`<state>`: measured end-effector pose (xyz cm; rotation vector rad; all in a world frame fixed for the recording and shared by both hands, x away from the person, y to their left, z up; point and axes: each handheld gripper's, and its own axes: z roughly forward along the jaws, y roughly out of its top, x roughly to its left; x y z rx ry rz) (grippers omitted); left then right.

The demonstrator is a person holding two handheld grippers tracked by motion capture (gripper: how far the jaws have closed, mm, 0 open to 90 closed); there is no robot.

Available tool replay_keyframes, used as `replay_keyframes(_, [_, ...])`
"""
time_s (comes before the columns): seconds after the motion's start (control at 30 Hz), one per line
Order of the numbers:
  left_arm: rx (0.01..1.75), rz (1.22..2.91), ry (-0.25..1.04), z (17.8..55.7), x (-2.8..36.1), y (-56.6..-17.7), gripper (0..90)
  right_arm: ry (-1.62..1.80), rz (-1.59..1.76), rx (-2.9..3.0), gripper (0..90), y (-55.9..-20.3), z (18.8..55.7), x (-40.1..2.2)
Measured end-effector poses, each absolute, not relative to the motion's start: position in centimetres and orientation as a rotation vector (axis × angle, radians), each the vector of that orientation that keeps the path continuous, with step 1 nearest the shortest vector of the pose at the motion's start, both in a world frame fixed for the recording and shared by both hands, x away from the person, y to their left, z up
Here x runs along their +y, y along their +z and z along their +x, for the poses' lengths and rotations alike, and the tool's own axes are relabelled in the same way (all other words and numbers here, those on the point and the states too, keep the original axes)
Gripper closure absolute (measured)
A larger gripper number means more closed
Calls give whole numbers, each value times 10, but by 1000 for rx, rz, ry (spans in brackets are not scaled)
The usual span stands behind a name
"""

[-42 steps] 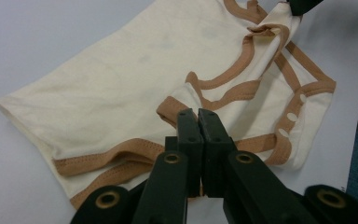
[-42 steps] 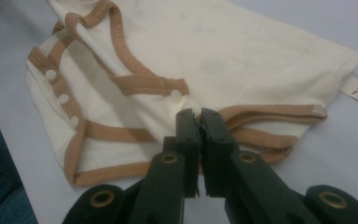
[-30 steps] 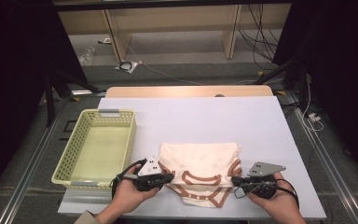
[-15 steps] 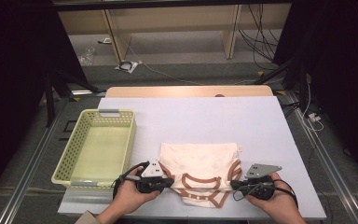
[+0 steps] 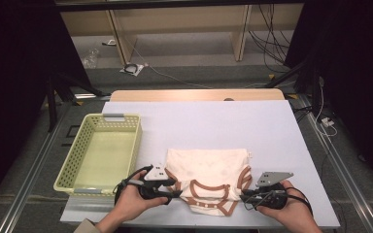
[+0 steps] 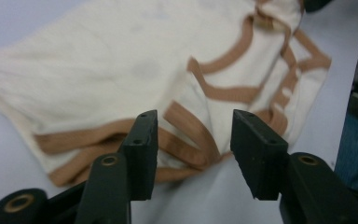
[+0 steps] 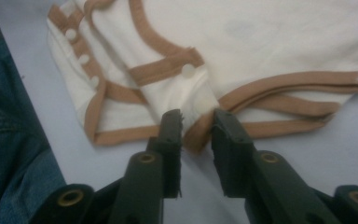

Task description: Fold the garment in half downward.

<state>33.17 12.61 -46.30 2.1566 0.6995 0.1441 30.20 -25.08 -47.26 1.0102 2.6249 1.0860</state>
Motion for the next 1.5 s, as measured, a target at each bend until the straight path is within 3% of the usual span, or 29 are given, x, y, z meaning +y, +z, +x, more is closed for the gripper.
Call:
replay_keyframes(0.1, [757, 2085, 164, 341, 133, -452, 506, 1140, 1047, 2541, 705, -465, 307, -256])
replay_keyframes(0.17, [780, 2095, 212, 346, 133, -448, 609, 1168, 1081, 2471, 725, -459, 311, -257])
replay_keyframes(0.23, [796, 2119, 245, 352, 127, -447, 740, 1159, 1110, 2438, 812, -455, 317, -254])
replay_keyframes(0.3, [795, 2165, 245, 358, 117, -451, 811, 1124, 1120, 2442, 893, -453, 324, -248])
replay_keyframes(0.4, [788, 2224, 226, 368, 101, -459, 889, 1058, 1136, 2494, 900, -457, 338, -233])
replay_keyframes(0.67, [737, 2317, 157, 379, 76, -475, 896, 984, 1131, 2594, 900, -469, 363, -210])
replay_keyframes(1.5, [666, 2354, 72, 360, 77, -480, 895, 969, 1107, 2744, 900, -475, 352, -206])
